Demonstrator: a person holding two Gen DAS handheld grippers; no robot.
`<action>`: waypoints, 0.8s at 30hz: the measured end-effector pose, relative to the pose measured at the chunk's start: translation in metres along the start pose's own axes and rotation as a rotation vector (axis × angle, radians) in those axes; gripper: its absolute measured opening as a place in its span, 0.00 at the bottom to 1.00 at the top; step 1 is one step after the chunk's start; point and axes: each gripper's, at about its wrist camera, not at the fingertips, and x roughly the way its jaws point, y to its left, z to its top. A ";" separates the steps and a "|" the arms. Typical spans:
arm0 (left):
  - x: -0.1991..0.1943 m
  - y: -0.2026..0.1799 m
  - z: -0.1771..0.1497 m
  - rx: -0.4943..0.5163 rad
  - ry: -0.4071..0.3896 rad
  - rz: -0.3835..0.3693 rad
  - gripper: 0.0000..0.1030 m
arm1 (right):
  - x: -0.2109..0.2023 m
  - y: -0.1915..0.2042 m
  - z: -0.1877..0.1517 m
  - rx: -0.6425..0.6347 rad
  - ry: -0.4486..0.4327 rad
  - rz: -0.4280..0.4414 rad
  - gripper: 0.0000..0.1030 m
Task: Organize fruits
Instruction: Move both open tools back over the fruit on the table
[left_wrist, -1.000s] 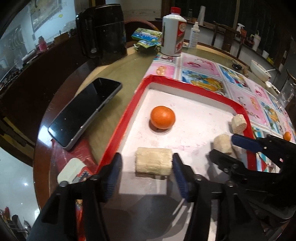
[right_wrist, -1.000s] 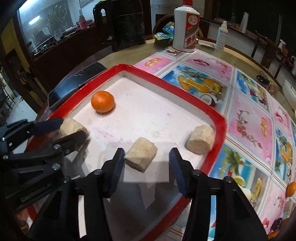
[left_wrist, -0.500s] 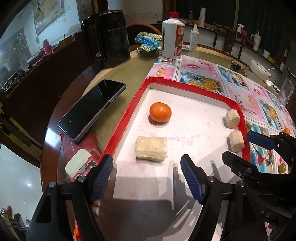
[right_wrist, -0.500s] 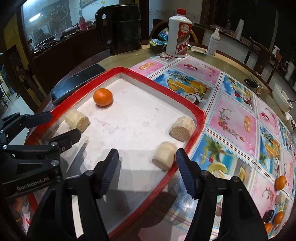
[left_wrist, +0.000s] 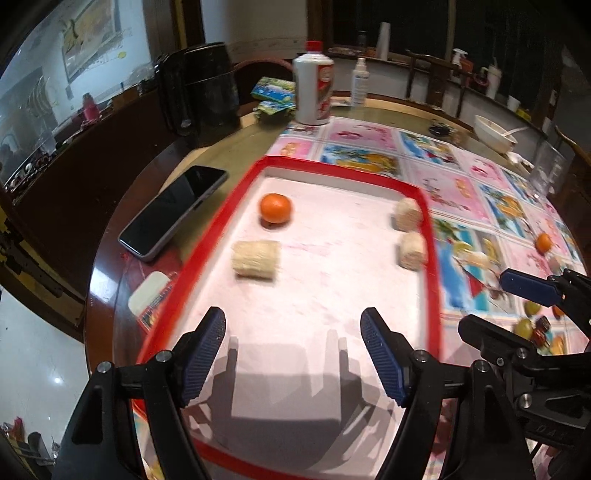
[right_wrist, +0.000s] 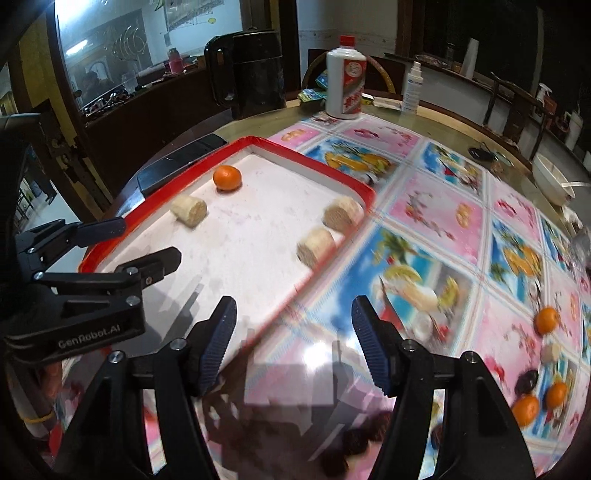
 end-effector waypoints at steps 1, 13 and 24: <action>-0.004 -0.007 -0.002 0.009 -0.001 -0.013 0.73 | -0.005 -0.005 -0.006 0.013 0.000 0.008 0.64; -0.032 -0.107 -0.044 0.171 0.030 -0.218 0.73 | -0.079 -0.102 -0.123 0.114 0.005 -0.129 0.65; -0.007 -0.150 -0.074 0.184 0.122 -0.246 0.73 | -0.099 -0.156 -0.167 0.238 0.011 -0.127 0.65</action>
